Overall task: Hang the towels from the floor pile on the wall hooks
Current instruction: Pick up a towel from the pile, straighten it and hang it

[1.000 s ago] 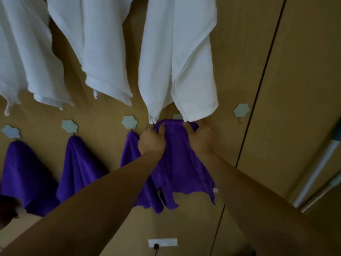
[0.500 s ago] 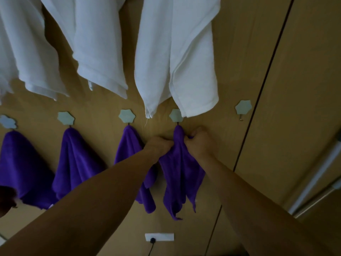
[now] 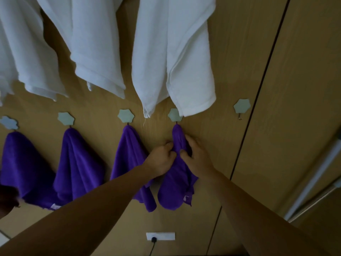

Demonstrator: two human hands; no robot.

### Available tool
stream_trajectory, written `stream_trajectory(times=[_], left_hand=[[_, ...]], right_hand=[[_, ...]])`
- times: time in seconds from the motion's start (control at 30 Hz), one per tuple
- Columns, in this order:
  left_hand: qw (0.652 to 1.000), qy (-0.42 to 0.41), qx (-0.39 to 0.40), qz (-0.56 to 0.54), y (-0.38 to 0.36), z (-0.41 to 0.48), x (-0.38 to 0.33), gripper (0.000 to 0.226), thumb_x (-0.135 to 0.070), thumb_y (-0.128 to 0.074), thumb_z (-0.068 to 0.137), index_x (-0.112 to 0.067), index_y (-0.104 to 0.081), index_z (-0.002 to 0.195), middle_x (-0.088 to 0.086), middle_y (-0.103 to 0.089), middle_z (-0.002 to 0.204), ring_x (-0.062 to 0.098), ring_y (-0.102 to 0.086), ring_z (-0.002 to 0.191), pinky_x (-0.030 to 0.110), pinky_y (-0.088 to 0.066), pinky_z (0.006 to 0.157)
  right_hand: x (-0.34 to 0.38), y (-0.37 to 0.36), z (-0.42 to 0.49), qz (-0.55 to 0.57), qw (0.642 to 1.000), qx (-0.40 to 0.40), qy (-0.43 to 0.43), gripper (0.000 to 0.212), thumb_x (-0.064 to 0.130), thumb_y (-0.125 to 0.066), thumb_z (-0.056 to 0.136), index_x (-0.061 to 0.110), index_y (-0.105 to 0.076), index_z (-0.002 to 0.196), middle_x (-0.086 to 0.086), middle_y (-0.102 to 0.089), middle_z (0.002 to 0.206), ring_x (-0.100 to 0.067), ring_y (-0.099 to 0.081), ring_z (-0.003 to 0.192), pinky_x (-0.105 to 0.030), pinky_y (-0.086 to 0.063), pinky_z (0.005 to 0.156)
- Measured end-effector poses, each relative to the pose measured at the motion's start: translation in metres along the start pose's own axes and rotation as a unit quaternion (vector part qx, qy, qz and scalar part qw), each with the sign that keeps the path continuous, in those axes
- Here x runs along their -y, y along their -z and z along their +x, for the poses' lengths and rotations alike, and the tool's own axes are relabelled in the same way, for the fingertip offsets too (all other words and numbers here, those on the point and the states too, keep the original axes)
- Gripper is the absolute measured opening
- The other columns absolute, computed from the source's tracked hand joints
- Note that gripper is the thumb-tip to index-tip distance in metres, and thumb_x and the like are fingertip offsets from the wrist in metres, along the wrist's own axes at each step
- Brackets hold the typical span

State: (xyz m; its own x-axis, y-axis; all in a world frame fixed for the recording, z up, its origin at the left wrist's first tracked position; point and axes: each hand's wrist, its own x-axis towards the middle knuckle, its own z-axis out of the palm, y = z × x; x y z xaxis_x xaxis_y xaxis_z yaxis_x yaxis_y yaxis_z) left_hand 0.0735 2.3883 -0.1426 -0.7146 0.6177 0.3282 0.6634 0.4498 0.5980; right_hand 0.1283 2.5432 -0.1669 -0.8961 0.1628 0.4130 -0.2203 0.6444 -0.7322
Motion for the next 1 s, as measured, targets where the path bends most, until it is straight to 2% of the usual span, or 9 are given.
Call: stream_trajectory(times=[0.1,0.23,0.33,0.43,0.5,0.57,0.67,0.8,1.0], left_hand=[[0.961,0.122,0.077,-0.234,0.001,0.002,-0.007,0.022,-0.025,-0.06,0.076,-0.023,-0.062,0.098,-0.007,-0.069,0.088,0.001,-0.065,0.077,0.022,-0.05,0.068],[0.983,0.109,0.137,-0.062,0.0,0.002,0.007,0.074,-0.001,-0.07,0.07,-0.015,-0.037,0.136,0.005,-0.063,0.113,0.017,-0.063,0.097,0.025,-0.054,0.077],[0.986,0.089,0.134,0.05,-0.005,-0.006,0.02,0.067,0.002,-0.062,0.075,-0.01,-0.041,0.138,0.008,-0.061,0.123,0.021,-0.059,0.109,0.027,-0.049,0.092],[0.983,0.082,0.101,0.133,-0.002,-0.011,0.027,0.046,0.002,-0.052,0.08,-0.006,-0.053,0.125,0.012,-0.065,0.115,0.028,-0.061,0.108,0.023,-0.045,0.083],[0.975,0.109,0.08,0.177,0.002,-0.01,0.029,0.039,-0.002,-0.052,0.084,-0.006,-0.054,0.122,0.013,-0.066,0.111,0.03,-0.062,0.104,0.024,-0.042,0.076],[0.973,0.132,0.071,0.177,0.002,-0.007,0.028,0.044,-0.005,-0.054,0.085,-0.006,-0.05,0.128,0.014,-0.064,0.114,0.029,-0.061,0.106,0.023,-0.042,0.076],[0.983,0.18,0.0,0.019,-0.006,-0.003,0.015,0.042,-0.013,-0.063,0.08,-0.007,-0.054,0.12,0.01,-0.067,0.108,0.023,-0.064,0.095,0.018,-0.046,0.069],[0.968,0.139,-0.153,-0.141,-0.016,0.0,-0.01,0.067,-0.033,-0.072,0.069,-0.013,-0.046,0.128,-0.007,-0.058,0.113,0.008,-0.058,0.099,0.01,-0.041,0.071],[0.983,0.114,-0.114,-0.086,-0.028,0.002,-0.008,0.046,0.001,-0.059,0.077,-0.006,-0.05,0.122,0.005,-0.064,0.096,0.017,-0.062,0.082,0.004,-0.041,0.057]], right_hand=[[0.001,-0.001,-0.001,0.082,0.996,0.035,-0.026,0.072,0.017,-0.069,0.084,0.026,-0.034,0.146,0.009,-0.052,0.13,0.007,-0.053,0.11,-0.009,-0.042,0.091],[0.001,0.01,0.005,0.077,0.99,0.077,-0.091,0.072,0.012,-0.075,0.08,0.018,-0.039,0.141,0.005,-0.054,0.125,-0.003,-0.052,0.105,-0.003,-0.042,0.079],[-0.006,0.019,0.004,0.07,0.98,0.14,-0.122,0.071,0.017,-0.078,0.08,0.013,-0.042,0.141,0.002,-0.054,0.129,-0.01,-0.053,0.113,-0.021,-0.045,0.096],[-0.014,0.03,0.001,0.087,0.981,0.14,-0.104,0.05,0.011,-0.072,0.085,0.01,-0.054,0.131,0.001,-0.061,0.122,-0.014,-0.059,0.109,-0.01,-0.045,0.088],[-0.021,0.039,-0.001,0.019,0.995,0.061,-0.082,0.036,0.006,-0.066,0.088,0.009,-0.062,0.123,0.003,-0.064,0.111,-0.019,-0.062,0.104,-0.002,-0.041,0.078],[-0.028,0.047,-0.002,-0.091,0.992,-0.036,-0.078,0.033,0.005,-0.06,0.086,0.009,-0.064,0.119,-0.002,-0.066,0.108,-0.023,-0.063,0.1,-0.016,-0.046,0.081],[-0.027,0.037,-0.002,-0.159,0.982,-0.05,-0.091,0.035,0.009,-0.058,0.084,0.009,-0.061,0.119,-0.012,-0.064,0.111,-0.028,-0.061,0.099,-0.031,-0.048,0.083],[-0.013,0.012,-0.006,-0.074,0.993,-0.028,-0.084,0.052,0.017,-0.064,0.082,0.015,-0.048,0.132,-0.005,-0.063,0.119,-0.023,-0.061,0.102,-0.034,-0.049,0.086],[0.002,-0.016,-0.006,0.023,0.993,-0.057,-0.096,0.053,0.0,-0.05,0.087,0.017,-0.049,0.137,0.008,-0.06,0.109,-0.012,-0.059,0.097,-0.025,-0.045,0.084]])
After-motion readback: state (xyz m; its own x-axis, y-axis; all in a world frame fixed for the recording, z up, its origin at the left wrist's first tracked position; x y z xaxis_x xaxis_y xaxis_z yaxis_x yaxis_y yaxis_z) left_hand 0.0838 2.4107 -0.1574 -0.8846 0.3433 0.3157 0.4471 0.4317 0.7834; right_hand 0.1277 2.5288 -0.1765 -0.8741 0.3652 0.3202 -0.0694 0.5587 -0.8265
